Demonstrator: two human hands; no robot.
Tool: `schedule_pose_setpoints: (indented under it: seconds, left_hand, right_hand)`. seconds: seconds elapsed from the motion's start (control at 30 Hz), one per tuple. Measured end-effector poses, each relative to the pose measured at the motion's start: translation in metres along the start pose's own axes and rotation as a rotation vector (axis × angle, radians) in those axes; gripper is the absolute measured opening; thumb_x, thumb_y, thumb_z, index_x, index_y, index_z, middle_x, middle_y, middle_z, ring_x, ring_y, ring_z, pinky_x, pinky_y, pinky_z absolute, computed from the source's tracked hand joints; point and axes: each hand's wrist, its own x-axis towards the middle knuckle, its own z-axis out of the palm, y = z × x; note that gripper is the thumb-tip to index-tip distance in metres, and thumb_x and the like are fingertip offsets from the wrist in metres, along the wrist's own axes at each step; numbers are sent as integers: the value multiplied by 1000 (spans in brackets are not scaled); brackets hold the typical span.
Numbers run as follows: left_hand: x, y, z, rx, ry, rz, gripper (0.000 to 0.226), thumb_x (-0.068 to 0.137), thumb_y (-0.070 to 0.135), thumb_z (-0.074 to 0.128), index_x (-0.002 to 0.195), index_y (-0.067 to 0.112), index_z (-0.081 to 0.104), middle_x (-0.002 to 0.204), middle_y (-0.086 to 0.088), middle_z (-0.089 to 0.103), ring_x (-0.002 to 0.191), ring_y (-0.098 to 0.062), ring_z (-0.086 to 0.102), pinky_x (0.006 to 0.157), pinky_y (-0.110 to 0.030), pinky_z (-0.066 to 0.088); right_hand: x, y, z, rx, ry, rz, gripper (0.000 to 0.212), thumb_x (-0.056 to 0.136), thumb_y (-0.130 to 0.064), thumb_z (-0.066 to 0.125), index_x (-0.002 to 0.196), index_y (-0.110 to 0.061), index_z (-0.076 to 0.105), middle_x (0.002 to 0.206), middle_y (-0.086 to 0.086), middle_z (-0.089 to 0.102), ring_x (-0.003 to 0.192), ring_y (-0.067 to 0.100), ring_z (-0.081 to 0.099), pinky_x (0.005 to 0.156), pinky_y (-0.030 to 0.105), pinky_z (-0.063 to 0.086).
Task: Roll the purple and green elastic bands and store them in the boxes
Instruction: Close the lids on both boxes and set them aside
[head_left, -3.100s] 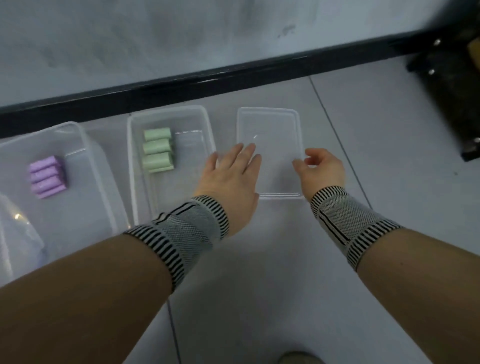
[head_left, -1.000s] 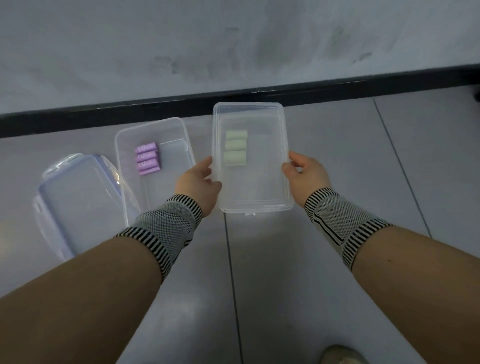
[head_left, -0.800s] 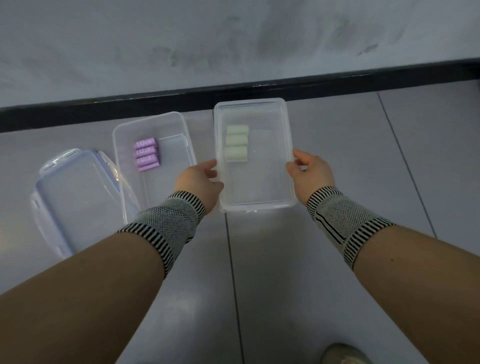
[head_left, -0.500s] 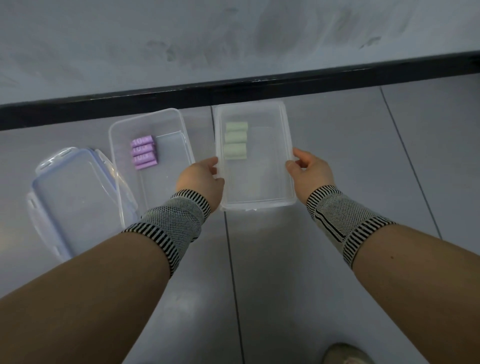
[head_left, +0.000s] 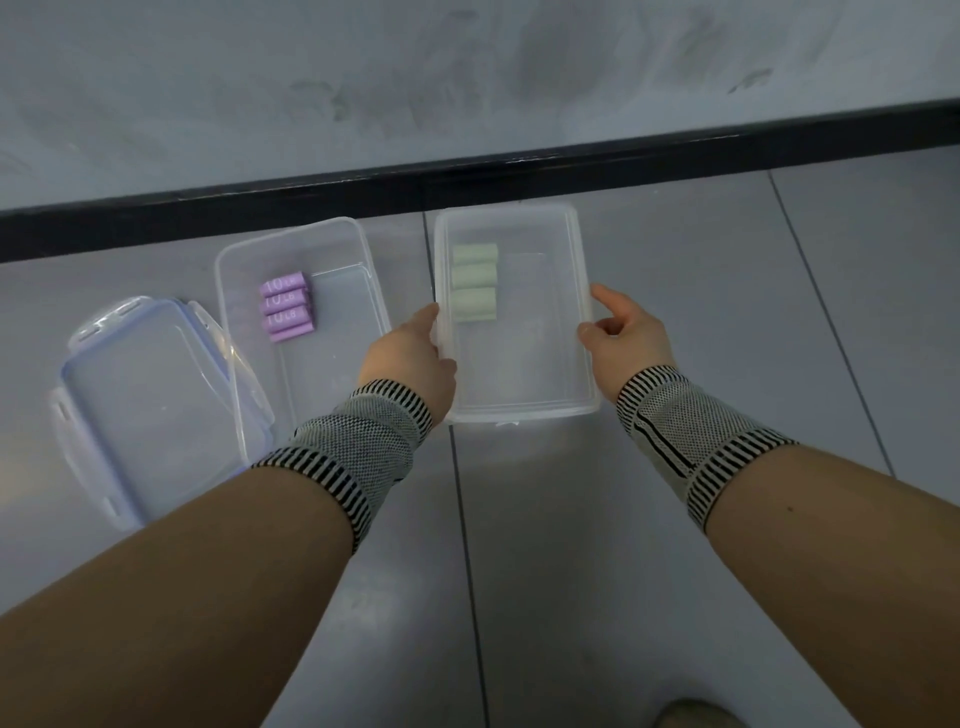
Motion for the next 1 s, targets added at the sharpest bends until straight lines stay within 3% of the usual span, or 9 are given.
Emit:
schedule_pose_setpoints:
  seconds: [0.07, 0.13, 0.2, 0.27, 0.33, 0.4, 0.57, 1.0]
  left_hand:
    - [0, 1, 0, 83, -6, 30, 71, 92, 19, 53, 149, 27, 12, 133, -5, 52, 111, -26, 56, 88, -33, 46]
    - [-4, 4, -1, 188, 42, 111, 73, 91, 21, 54, 149, 24, 10, 145, -6, 33, 117, -27, 51, 88, -33, 44]
    - [-3, 8, -5, 311, 135, 253, 73, 92, 32, 51, 149, 22, 8, 156, -2, 8, 136, -29, 29, 104, -39, 35]
    - [7, 8, -10, 446, 165, 360, 72, 94, 45, 39, 149, 21, 0, 158, 1, -11, 145, -25, 0, 115, -44, 14]
    - [23, 6, -13, 569, 131, 375, 73, 94, 54, 26, 149, 20, -8, 156, 2, -19, 144, -22, -14, 117, -48, 3]
    - [35, 3, -11, 635, 71, 343, 75, 92, 59, 18, 148, 18, -10, 156, 2, -20, 144, -22, -16, 116, -51, 1]
    - [41, -4, -1, 625, 15, 326, 78, 91, 62, 15, 148, 17, -14, 155, 3, -23, 144, -20, -14, 116, -51, 0]
    - [48, -3, -1, 652, -7, 307, 81, 89, 66, 17, 148, 19, -12, 155, 4, -22, 144, -18, -12, 115, -54, 1]
  right_hand:
    - [-1, -4, 0, -50, -18, -4, 47, 93, -15, 52, 139, -26, 46, 89, 1, 54, 74, 13, 52, 78, 22, 47]
    - [-4, -7, 2, -265, -6, -74, 50, 95, -19, 46, 144, -26, 36, 118, 5, 50, 94, 17, 51, 90, 21, 39]
    - [-5, -11, 3, -559, 31, -207, 57, 96, -29, 43, 149, -24, 21, 148, 8, 27, 126, 27, 36, 104, 31, 29]
    - [0, -18, 4, -736, 5, -287, 66, 97, -43, 37, 151, -22, 6, 159, 2, 0, 143, 29, 9, 114, 43, 18]
    - [11, -26, 5, -832, -57, -318, 70, 96, -51, 30, 151, -22, -4, 158, -3, -15, 146, 27, -7, 117, 48, 8]
    - [23, -33, 6, -892, -110, -323, 72, 96, -54, 26, 150, -22, -8, 157, -4, -20, 145, 25, -13, 117, 50, 4]
    - [36, -27, 9, -952, -192, -269, 73, 95, -57, 21, 150, -20, -11, 158, -3, -17, 146, 25, -11, 116, 51, 4]
    - [42, -21, 12, -919, -203, -266, 69, 96, -54, 21, 149, -23, -11, 158, -5, -15, 146, 24, -5, 117, 52, 7]
